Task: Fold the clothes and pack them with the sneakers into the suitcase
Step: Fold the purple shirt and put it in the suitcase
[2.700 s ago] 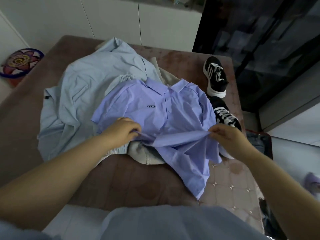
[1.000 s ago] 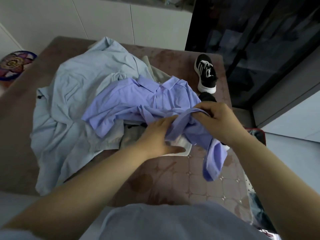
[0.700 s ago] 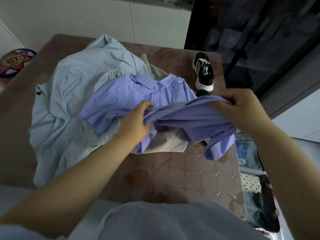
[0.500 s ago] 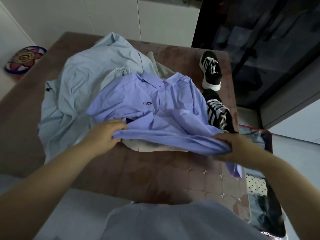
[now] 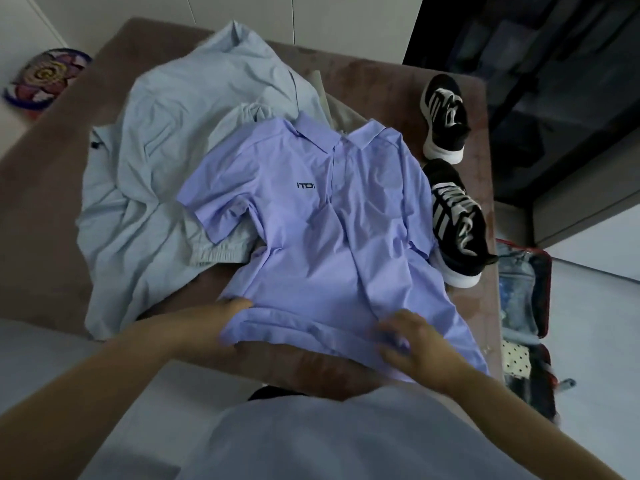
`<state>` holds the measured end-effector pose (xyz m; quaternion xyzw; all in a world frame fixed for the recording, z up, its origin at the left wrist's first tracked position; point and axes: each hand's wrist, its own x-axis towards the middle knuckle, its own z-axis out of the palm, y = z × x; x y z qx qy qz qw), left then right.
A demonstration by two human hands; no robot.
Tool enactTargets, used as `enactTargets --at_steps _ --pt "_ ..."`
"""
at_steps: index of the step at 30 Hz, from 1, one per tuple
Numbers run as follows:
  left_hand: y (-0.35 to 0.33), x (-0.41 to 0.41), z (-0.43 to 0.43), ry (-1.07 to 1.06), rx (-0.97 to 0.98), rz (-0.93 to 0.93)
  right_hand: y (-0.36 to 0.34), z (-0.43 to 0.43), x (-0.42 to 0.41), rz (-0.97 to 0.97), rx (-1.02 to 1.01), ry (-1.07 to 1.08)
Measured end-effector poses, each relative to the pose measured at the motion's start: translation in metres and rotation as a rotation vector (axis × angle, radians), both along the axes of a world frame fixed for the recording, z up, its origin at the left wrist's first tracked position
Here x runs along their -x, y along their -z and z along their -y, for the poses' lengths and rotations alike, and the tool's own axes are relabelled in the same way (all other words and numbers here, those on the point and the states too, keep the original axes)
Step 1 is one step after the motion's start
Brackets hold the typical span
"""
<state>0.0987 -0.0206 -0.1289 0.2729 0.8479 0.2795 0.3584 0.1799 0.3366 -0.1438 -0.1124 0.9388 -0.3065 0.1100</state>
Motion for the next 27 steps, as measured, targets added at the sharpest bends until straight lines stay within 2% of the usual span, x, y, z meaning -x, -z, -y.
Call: enactTargets --at_steps 2,4,5,7,9,10,14,18,22,27 --pt "-0.005 0.016 0.003 0.037 -0.01 -0.053 -0.019 -0.006 0.033 -0.09 0.018 0.182" --pt "-0.014 0.044 0.002 -0.353 -0.064 -0.179 -0.037 -0.016 0.075 -0.169 -0.062 0.352" --pt "-0.019 0.058 0.002 -0.524 -0.138 -0.273 -0.046 -0.02 0.096 -0.133 -0.097 0.441" --pt "-0.027 0.092 0.0 -0.795 -0.19 -0.467 -0.055 -0.022 0.134 0.068 -0.227 0.572" --pt "-0.026 0.124 0.004 -0.973 -0.088 -0.555 -0.059 -0.014 0.156 0.212 -0.436 0.607" --pt "-0.023 0.136 0.006 -1.022 -0.029 -0.529 -0.06 -0.008 0.162 0.243 -0.521 0.598" --pt "-0.011 0.156 0.001 -1.057 0.147 -0.359 -0.061 -0.013 0.179 0.235 -0.618 0.635" --pt "-0.018 0.159 -0.007 -1.229 0.2 -0.391 -0.065 -0.04 0.182 0.179 -0.398 0.658" --pt "-0.016 0.162 0.003 -1.089 0.096 -0.325 -0.089 -0.06 0.184 0.005 -0.252 0.806" --pt "-0.018 0.172 0.007 -0.947 0.129 -0.48 -0.109 -0.054 0.195 0.081 -0.346 0.81"
